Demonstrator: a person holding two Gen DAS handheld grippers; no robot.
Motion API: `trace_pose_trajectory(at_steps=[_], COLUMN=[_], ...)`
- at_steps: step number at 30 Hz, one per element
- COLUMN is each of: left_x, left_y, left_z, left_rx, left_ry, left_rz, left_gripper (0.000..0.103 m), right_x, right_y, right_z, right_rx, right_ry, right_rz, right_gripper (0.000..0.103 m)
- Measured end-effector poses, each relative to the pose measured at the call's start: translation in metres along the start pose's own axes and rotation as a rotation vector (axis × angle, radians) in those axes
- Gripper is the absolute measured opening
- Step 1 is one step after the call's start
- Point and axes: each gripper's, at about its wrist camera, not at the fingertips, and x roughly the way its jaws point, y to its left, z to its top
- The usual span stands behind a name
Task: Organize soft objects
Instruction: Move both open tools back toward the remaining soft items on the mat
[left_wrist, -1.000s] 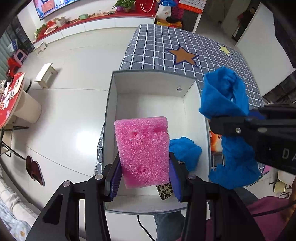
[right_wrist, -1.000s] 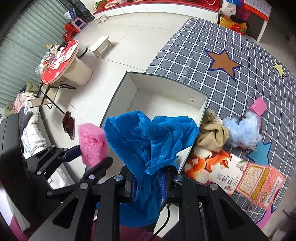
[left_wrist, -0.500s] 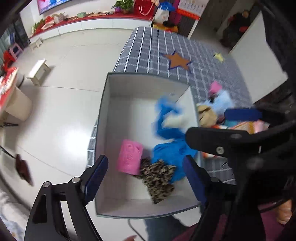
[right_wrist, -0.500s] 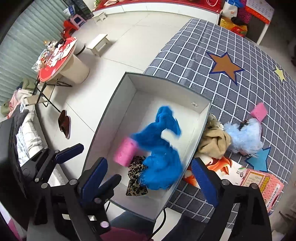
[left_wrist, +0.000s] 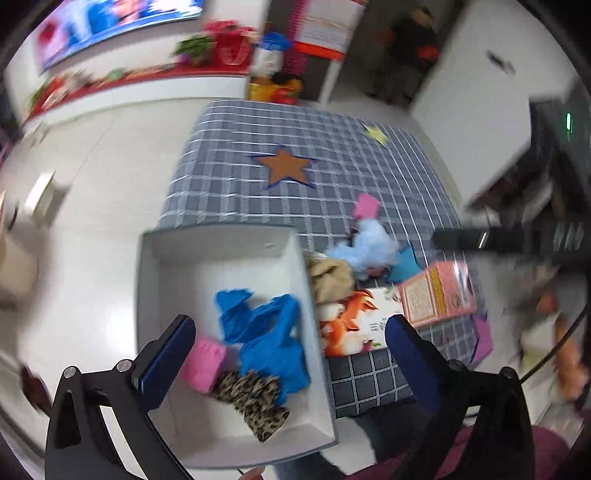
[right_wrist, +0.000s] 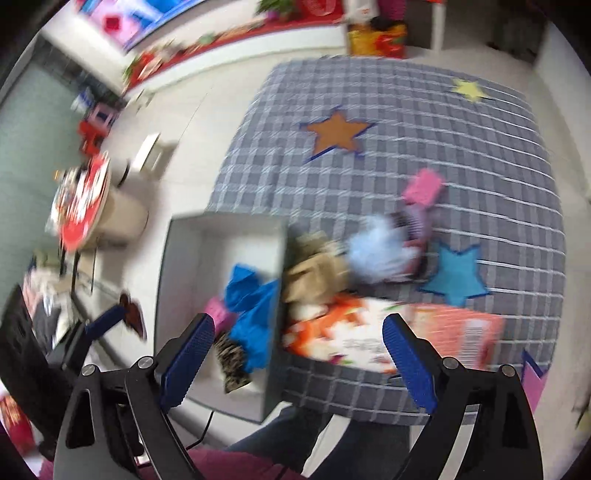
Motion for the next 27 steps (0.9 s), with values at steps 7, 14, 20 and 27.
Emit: trace_pose_trajectory(at_steps=[7, 14, 20, 27], left_x=[0.087, 0.189, 0.241, 0.252], left_y=[-0.083, -0.118, -0.123, -0.062], left_z=[0.037, 0.060, 0.079, 0.153], left_rx=[0.300, 0.482, 0.570, 0.323], left_ry=[0.174, 0.418, 0.531, 0.366], left_rz=[0.066, 0.127, 0.211, 0.456], left_gripper=[0.103, 0.103, 0.103, 0.103], right_x=[-0.034, -0.024, -0.016, 0.004], right_y=[-0.094, -0.168, -0.211, -0.227], right_z=[0.003, -0.001, 0.005, 0.031], right_rx=[0.207, 0.339, 0.395, 0.355], right_ry=[-0.058, -0.003, 0.031, 0.098], right_rz=[-0.004, 0.024, 0.038, 0.026], right_gripper=[0.093, 0.093, 0.093, 0.093])
